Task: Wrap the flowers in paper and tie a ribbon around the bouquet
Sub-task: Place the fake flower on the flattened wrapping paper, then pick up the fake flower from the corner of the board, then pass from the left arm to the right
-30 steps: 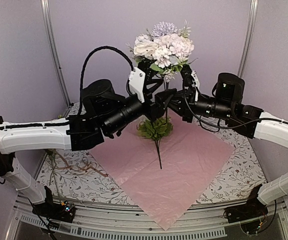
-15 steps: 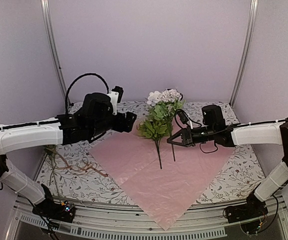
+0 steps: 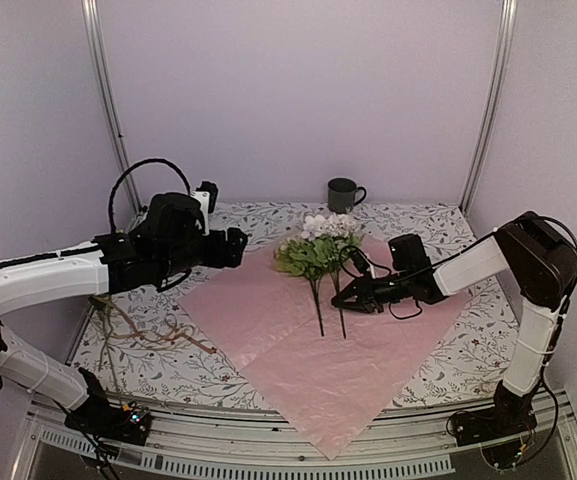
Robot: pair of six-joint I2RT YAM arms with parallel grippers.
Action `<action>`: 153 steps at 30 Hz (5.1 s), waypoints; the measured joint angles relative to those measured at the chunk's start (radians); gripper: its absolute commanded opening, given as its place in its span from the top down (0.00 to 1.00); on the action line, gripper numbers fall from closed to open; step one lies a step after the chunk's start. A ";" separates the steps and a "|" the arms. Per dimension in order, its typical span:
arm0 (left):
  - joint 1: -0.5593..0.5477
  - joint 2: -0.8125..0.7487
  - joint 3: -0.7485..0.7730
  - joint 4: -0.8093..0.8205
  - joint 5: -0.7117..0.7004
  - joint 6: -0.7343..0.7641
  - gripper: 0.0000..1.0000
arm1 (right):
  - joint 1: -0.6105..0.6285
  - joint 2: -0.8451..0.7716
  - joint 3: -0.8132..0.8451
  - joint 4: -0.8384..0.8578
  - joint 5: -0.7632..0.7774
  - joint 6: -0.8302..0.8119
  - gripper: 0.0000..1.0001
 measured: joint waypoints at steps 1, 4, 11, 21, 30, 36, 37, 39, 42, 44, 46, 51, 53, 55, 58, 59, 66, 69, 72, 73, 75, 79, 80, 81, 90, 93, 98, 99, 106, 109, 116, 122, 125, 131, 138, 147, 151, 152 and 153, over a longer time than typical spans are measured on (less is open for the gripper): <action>0.003 0.000 -0.001 -0.002 0.000 0.000 0.09 | -0.002 0.008 0.000 0.003 0.005 0.003 0.68; 0.014 0.000 -0.003 -0.007 0.000 -0.004 0.09 | -0.012 0.016 -0.001 0.008 0.021 0.008 0.64; 0.061 -0.013 -0.021 -0.015 -0.005 -0.012 0.09 | -0.021 0.007 0.000 -0.062 0.128 -0.016 0.42; 0.279 -0.020 -0.081 -0.098 0.016 -0.079 0.01 | -0.021 -0.215 0.000 -0.282 0.372 -0.092 0.27; 0.668 0.128 -0.008 -0.188 0.051 -0.063 0.24 | -0.002 -0.443 0.018 -0.388 0.597 -0.192 0.28; 0.847 0.332 0.168 -0.254 0.010 -0.018 0.21 | 0.000 -0.460 0.031 -0.419 0.653 -0.286 0.27; 0.867 0.362 0.192 -0.264 0.001 -0.011 0.21 | 0.000 -0.460 0.031 -0.424 0.658 -0.303 0.27; 0.911 0.447 0.255 -0.303 -0.027 0.010 0.21 | 0.000 -0.460 0.032 -0.428 0.663 -0.335 0.27; 0.946 0.551 0.331 -0.354 -0.053 0.042 0.21 | 0.000 -0.460 0.037 -0.430 0.661 -0.369 0.27; 0.961 0.618 0.381 -0.389 -0.069 0.061 0.21 | 0.000 -0.460 0.042 -0.430 0.658 -0.384 0.27; 0.973 0.682 0.431 -0.417 -0.077 0.075 0.23 | 0.000 -0.460 0.046 -0.429 0.654 -0.394 0.27; 1.003 0.795 0.507 -0.455 -0.066 0.104 0.38 | 0.000 -0.458 0.047 -0.430 0.652 -0.413 0.27; 1.014 0.798 0.516 -0.457 -0.051 0.116 0.49 | 0.000 -0.456 0.049 -0.430 0.652 -0.417 0.27; 1.024 0.806 0.518 -0.457 -0.040 0.123 0.50 | 0.000 -0.451 0.053 -0.431 0.652 -0.420 0.27; 1.033 0.814 0.519 -0.454 -0.027 0.144 0.43 | 0.000 -0.436 0.063 -0.433 0.649 -0.423 0.27; 1.032 0.814 0.520 -0.454 -0.027 0.151 0.43 | 0.000 -0.433 0.065 -0.435 0.645 -0.425 0.27; 1.018 0.814 0.559 -0.455 -0.067 0.224 0.38 | 0.000 -0.404 0.081 -0.454 0.628 -0.431 0.27; 1.002 0.810 0.596 -0.449 -0.078 0.259 0.36 | 0.000 -0.390 0.092 -0.468 0.615 -0.435 0.27; 0.992 0.800 0.613 -0.439 -0.074 0.279 0.37 | 0.000 -0.387 0.097 -0.476 0.612 -0.435 0.27; 0.992 0.798 0.620 -0.437 -0.069 0.282 0.39 | 0.000 -0.387 0.097 -0.477 0.611 -0.435 0.27; 0.996 0.800 0.630 -0.436 -0.045 0.283 0.43 | 0.000 -0.387 0.099 -0.480 0.610 -0.436 0.27; 1.022 0.816 0.645 -0.438 0.011 0.266 0.54 | 0.000 -0.387 0.105 -0.482 0.610 -0.439 0.27; 1.028 0.823 0.645 -0.436 0.021 0.259 0.58 | 0.000 -0.387 0.108 -0.483 0.610 -0.440 0.27; 1.032 0.833 0.645 -0.436 0.032 0.257 0.61 | 0.000 -0.386 0.109 -0.483 0.610 -0.442 0.27; 1.041 0.906 0.656 -0.441 0.090 0.237 1.00 | 0.000 -0.379 0.115 -0.495 0.610 -0.446 0.27; 1.041 0.904 0.664 -0.443 0.091 0.239 1.00 | 0.000 -0.379 0.116 -0.496 0.610 -0.448 0.27; 1.034 0.846 0.632 -0.416 0.085 0.244 1.00 | 0.000 -0.379 0.121 -0.504 0.610 -0.449 0.27; 1.031 0.802 0.607 -0.401 0.085 0.246 1.00 | 0.000 -0.379 0.123 -0.504 0.610 -0.450 0.27; 0.925 0.217 0.343 -0.084 0.142 0.277 1.00 | 0.000 -0.390 0.146 -0.504 0.605 -0.468 0.27; 0.821 0.006 0.284 0.065 0.167 0.320 1.00 | 0.000 -0.424 0.146 -0.493 0.584 -0.481 0.27; 0.361 -0.285 0.230 0.357 0.212 0.581 1.00 | 0.007 -0.568 0.145 -0.315 0.404 -0.514 0.27; 0.147 -0.331 0.227 0.494 0.232 0.656 1.00 | 0.072 -0.591 0.149 -0.133 0.220 -0.538 0.28; 0.069 -0.297 0.227 0.566 0.261 0.628 1.00 | 0.127 -0.546 0.205 -0.085 0.171 -0.539 0.28; -0.095 -0.101 0.260 0.675 0.276 0.531 1.00 | 0.239 -0.383 0.394 -0.035 0.134 -0.541 0.26; -0.249 0.114 0.348 0.672 0.031 0.448 1.00 | 0.266 -0.363 0.411 -0.055 0.227 -0.526 0.26; -0.352 0.278 0.432 0.714 -0.230 0.462 1.00 | 0.268 -0.367 0.401 -0.186 0.410 -0.534 0.24; -0.359 0.283 0.434 0.724 -0.280 0.465 1.00 | 0.275 -0.377 0.388 -0.204 0.436 -0.564 0.24; -0.359 0.283 0.438 0.729 -0.289 0.464 1.00 | 0.277 -0.376 0.388 -0.204 0.439 -0.571 0.24; -0.359 0.283 0.441 0.731 -0.295 0.464 1.00 | 0.278 -0.377 0.388 -0.204 0.440 -0.575 0.24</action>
